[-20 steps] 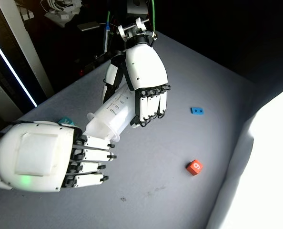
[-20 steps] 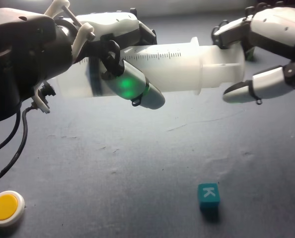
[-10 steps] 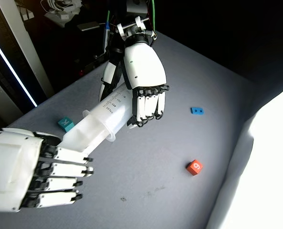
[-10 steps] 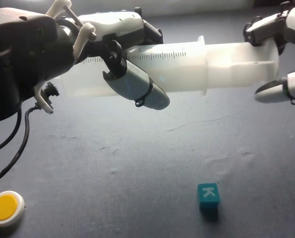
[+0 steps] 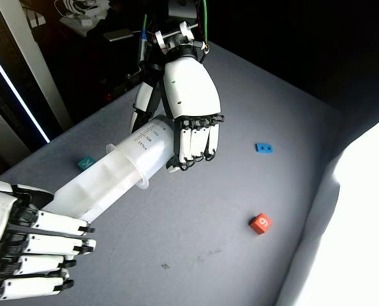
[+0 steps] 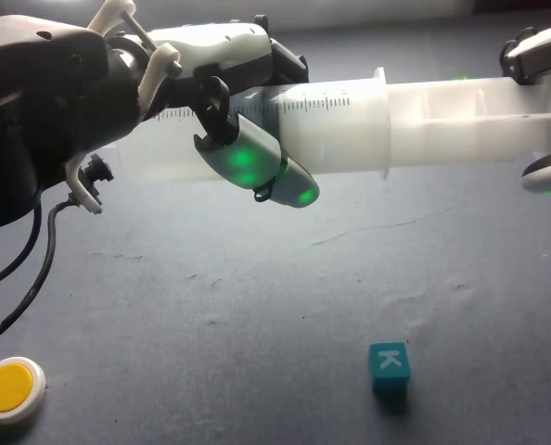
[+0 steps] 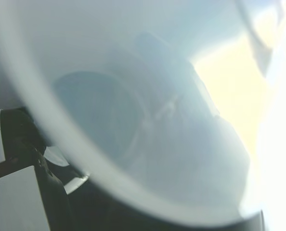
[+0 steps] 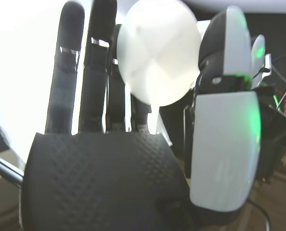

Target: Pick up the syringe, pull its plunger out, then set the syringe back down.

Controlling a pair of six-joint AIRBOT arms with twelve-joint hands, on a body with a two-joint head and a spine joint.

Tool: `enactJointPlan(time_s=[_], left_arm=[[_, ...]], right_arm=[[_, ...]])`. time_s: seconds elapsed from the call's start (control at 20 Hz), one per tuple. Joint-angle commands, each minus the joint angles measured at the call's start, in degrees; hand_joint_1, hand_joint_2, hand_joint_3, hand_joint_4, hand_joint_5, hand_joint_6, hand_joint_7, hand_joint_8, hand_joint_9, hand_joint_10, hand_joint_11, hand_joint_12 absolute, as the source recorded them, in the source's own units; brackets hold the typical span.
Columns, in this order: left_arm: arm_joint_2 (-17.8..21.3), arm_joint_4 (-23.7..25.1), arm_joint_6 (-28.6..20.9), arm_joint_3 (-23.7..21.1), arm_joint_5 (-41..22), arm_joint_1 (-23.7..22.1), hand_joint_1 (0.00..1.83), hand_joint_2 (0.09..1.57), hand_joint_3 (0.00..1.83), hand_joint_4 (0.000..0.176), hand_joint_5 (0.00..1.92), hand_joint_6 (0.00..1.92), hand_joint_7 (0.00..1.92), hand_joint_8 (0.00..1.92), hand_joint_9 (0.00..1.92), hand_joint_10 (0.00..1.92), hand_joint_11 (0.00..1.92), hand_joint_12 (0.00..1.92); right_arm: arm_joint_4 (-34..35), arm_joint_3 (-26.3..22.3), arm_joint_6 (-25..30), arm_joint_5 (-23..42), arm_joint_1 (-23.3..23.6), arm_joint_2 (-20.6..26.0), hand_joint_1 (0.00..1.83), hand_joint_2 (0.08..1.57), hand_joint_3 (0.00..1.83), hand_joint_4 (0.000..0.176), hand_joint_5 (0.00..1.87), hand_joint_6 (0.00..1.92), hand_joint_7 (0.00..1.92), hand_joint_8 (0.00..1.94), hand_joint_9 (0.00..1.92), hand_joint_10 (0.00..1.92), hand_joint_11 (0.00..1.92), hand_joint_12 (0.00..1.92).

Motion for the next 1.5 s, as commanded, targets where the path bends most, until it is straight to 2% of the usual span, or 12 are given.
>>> enactJointPlan(time_s=[0.0, 0.05, 0.1, 0.15, 0.35, 0.5, 0.6, 0.65, 0.7, 0.8, 1.15, 1.45], left_arm=[[0.7, 2.7, 1.0, 0.7, -5.7, -0.6, 1.35, 1.17, 0.0, 0.0, 0.86, 1.16, 0.87, 1.16, 0.76, 1.38, 0.43, 1.33], [0.7, 2.7, 1.0, 0.7, -5.7, -0.6, 1.35, 1.18, 0.0, 0.0, 0.85, 1.18, 0.86, 1.16, 0.74, 1.41, 0.41, 1.38], [0.7, 2.7, 1.0, 0.6, -5.8, -0.6, 1.35, 1.18, 0.0, 0.0, 0.85, 1.16, 0.87, 1.16, 0.74, 1.42, 0.41, 1.38], [0.7, 2.7, 1.0, 0.6, -5.8, -0.6, 1.36, 1.17, 0.0, 0.0, 0.86, 1.12, 0.89, 1.13, 0.75, 1.4, 0.42, 1.37], [0.7, 2.7, 1.0, 0.6, -6.0, -0.6, 1.36, 1.17, 0.0, 0.0, 0.85, 1.09, 0.91, 1.16, 0.74, 1.41, 0.41, 1.38], [0.7, 2.7, 1.0, 0.6, -6.0, -0.6, 1.36, 1.18, 0.0, 0.0, 0.83, 1.09, 0.89, 1.21, 0.72, 1.43, 0.4, 1.38], [0.7, 2.7, 1.0, 0.5, -6.0, -0.6, 1.36, 1.18, 0.0, 0.0, 0.84, 1.08, 0.89, 1.22, 0.72, 1.43, 0.39, 1.39], [0.7, 2.7, 1.0, 0.5, -6.1, -0.6, 1.35, 1.18, 0.0, 0.0, 0.84, 1.09, 0.89, 1.2, 0.72, 1.45, 0.37, 1.43], [0.7, 2.7, 1.0, 0.5, -6.1, -0.6, 1.35, 1.18, 0.0, 0.0, 0.84, 1.09, 0.88, 1.21, 0.72, 1.45, 0.36, 1.45], [0.6, 2.7, 1.0, 0.5, -6.1, -0.6, 1.36, 1.17, 0.0, 0.0, 0.85, 1.09, 0.89, 1.18, 0.73, 1.44, 0.37, 1.42], [0.6, 2.7, 1.0, 0.3, -6.1, -0.6, 1.35, 1.18, 0.0, 0.0, 0.86, 1.09, 0.88, 1.19, 0.72, 1.44, 0.37, 1.41], [0.6, 2.7, 1.0, 0.4, -6.1, -1.0, 1.35, 1.18, 0.0, 0.0, 0.84, 1.17, 0.85, 1.2, 0.74, 1.4, 0.41, 1.38]], right_arm=[[0.3, 0.3, -0.4, 6.4, 0.2, 1.5, 1.2, 1.17, 0.0, 0.0, 0.82, 1.18, 0.93, 1.13, 1.02, 0.39, 0.61, 1.1], [0.3, 0.3, -0.4, 6.4, 0.2, 1.8, 1.19, 1.17, 0.0, 0.001, 0.83, 1.17, 0.93, 1.14, 1.02, 0.39, 0.61, 1.1], [0.3, 0.2, -0.4, 6.4, 0.2, 2.0, 1.33, 1.16, 0.0, 0.0, 0.83, 1.13, 0.93, 1.07, 0.88, 1.1, 0.6, 1.11], [0.3, 0.1, -0.4, 6.4, 0.2, 2.2, 1.35, 1.16, 0.0, 0.0, 0.81, 1.15, 0.91, 1.09, 0.84, 1.27, 0.59, 1.12], [0.3, 0.0, -0.4, 6.4, 0.1, 2.7, 1.36, 1.15, 0.0, 0.0, 0.82, 1.11, 0.92, 1.09, 0.84, 1.31, 0.59, 1.12], [0.3, 0.0, -0.4, 6.4, 0.1, 3.2, 1.21, 1.15, 0.0, 0.0, 0.87, 1.09, 0.98, 1.08, 0.99, 0.53, 0.63, 1.06], [0.3, 0.0, -0.6, 6.4, 0.0, 3.3, 1.36, 1.15, 0.01, 0.0, 0.82, 1.12, 0.94, 1.06, 0.86, 1.26, 0.6, 1.1], [0.3, 0.0, -0.7, 6.4, 0.0, 3.3, 1.21, 1.19, 0.0, 0.0, 0.78, 1.26, 0.89, 1.16, 0.79, 0.86, 0.51, 1.13], [0.3, 0.0, -0.7, 6.4, 0.0, 3.3, 0.93, 1.22, 0.0, 0.0, 0.53, 0.6, 0.62, 0.52, 0.54, 0.5, 0.21, 1.12], [0.3, 0.0, -0.7, 6.7, 0.0, 3.3, 0.75, 1.15, 0.0, 0.0, 0.27, 0.08, 0.38, 0.05, 0.34, 0.1, 0.02, 0.9], [0.3, -0.4, -0.7, 6.7, 0.0, 3.0, 0.63, 0.85, 0.0, 0.0, 0.01, 0.0, 0.1, 0.0, 0.1, 0.0, 0.0, 0.31], [0.3, -0.8, -0.7, 6.7, 0.0, 2.9, 0.56, 0.74, 0.0, 0.0, 0.0, 0.0, 0.06, 0.0, 0.06, 0.0, 0.0, 0.28]])
